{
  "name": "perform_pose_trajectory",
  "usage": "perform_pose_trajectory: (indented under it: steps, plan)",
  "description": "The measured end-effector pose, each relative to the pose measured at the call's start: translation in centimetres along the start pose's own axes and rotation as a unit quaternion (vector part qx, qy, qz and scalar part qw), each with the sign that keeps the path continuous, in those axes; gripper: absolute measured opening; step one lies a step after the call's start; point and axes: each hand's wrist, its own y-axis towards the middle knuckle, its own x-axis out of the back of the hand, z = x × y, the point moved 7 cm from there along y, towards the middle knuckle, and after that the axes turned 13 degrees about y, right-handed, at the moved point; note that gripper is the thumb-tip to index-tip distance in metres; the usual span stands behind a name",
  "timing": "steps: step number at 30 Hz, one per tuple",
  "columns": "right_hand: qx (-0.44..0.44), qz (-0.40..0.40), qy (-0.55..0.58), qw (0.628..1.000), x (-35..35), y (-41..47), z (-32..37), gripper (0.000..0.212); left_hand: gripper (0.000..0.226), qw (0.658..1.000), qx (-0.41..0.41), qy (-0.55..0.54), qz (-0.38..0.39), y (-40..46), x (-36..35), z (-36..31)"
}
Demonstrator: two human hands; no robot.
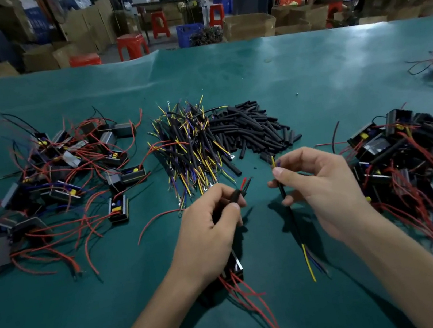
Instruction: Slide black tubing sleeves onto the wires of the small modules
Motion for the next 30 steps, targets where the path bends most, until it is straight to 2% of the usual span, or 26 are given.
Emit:
perform_pose_trajectory:
  steps: [9,15,19,30]
  plan:
    - [-0.017,0.019,-0.005,1.0,-0.8,-0.5,-0.9,0.017,0.007,0.999,-0.006,0.032,-0.002,0.1,-0.2,0.2]
    - [-0.015,-0.019,-0.026,0.999,-0.3,-0.2,-1.1,0.019,0.026,0.999,-0.004,0.052,0.008,0.1,-0.3,0.2]
    - [-0.01,0.003,-0.043,0.999,-0.6,-0.3,-1.2,0.02,0.038,0.999,0.001,0.046,0.006,0.0,-0.3,0.2]
    - [-0.045,0.029,0.003,0.999,-0.8,-0.3,-1.7,0.025,0.035,0.999,0.013,0.026,0.015,-0.1,-0.2,0.2]
